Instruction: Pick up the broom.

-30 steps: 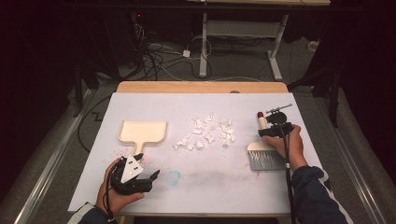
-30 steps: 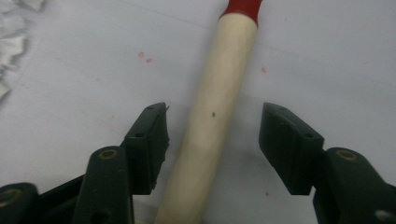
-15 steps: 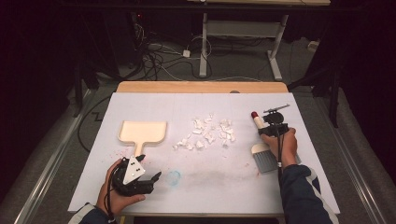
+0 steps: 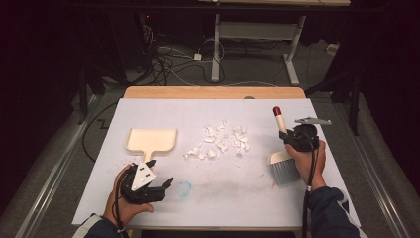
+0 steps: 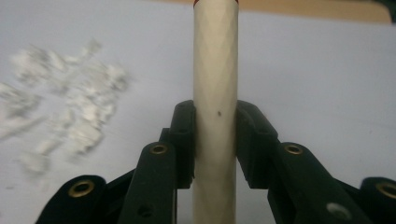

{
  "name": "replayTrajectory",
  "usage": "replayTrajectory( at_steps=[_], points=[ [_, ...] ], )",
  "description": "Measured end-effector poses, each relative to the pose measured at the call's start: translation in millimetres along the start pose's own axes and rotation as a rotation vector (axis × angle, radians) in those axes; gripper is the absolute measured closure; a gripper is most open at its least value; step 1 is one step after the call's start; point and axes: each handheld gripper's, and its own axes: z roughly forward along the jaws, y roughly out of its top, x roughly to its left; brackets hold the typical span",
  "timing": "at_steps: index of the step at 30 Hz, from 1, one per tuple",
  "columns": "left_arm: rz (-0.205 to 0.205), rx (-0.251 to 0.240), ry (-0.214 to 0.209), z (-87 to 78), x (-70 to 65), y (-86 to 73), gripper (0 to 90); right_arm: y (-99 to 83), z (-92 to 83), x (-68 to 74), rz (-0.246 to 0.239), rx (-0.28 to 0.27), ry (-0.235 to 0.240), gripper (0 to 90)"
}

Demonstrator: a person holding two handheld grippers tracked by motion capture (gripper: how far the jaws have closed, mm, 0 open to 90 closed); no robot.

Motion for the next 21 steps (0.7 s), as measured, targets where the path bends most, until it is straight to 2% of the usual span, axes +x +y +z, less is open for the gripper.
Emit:
replayTrajectory(
  at_steps=[1, 2, 3, 4, 11, 13, 16, 19, 21],
  points=[
    [-0.006, -0.003, -0.038, 2.0, -3.8, 6.9, 21.3, 1.9, -7.8, 3.0, 0.001, -0.026, 0.002, 71.2],
    [-0.006, -0.003, -0.038, 2.0, -3.8, 6.9, 22.9, 3.8, -15.9, 6.5, -0.007, -0.052, 0.008, 71.2],
    [-0.026, -0.027, -0.132, 6.0, -12.8, 23.6, 23.0, 5.1, -24.2, 10.4, -0.013, -0.077, 0.023, 71.2],
    [-0.029, -0.043, -0.167, 8.2, -18.6, 33.0, 23.0, 6.2, -31.6, 14.2, -0.016, -0.098, 0.037, 71.2],
    [0.030, -0.148, -0.342, 29.6, -74.4, 98.0, 22.7, 10.2, -71.1, 49.8, -0.055, -0.229, 0.082, 71.2],
    [0.043, -0.176, -0.371, 37.4, -87.8, 112.4, 22.7, 8.6, -76.7, 63.2, -0.074, -0.257, 0.094, 71.1],
    [0.042, -0.187, -0.383, 52.5, -102.3, 127.5, 23.5, 5.5, -81.7, 84.5, -0.113, -0.289, 0.108, 71.1],
    [0.029, -0.188, -0.379, 62.0, -108.0, 132.3, 25.5, 2.5, -86.9, 101.8, -0.147, -0.310, 0.135, 71.1],
    [-0.001, -0.179, -0.378, 75.1, -110.4, 134.4, 27.6, 0.5, -90.7, 110.3, -0.155, -0.325, 0.159, 71.1]
  ],
)
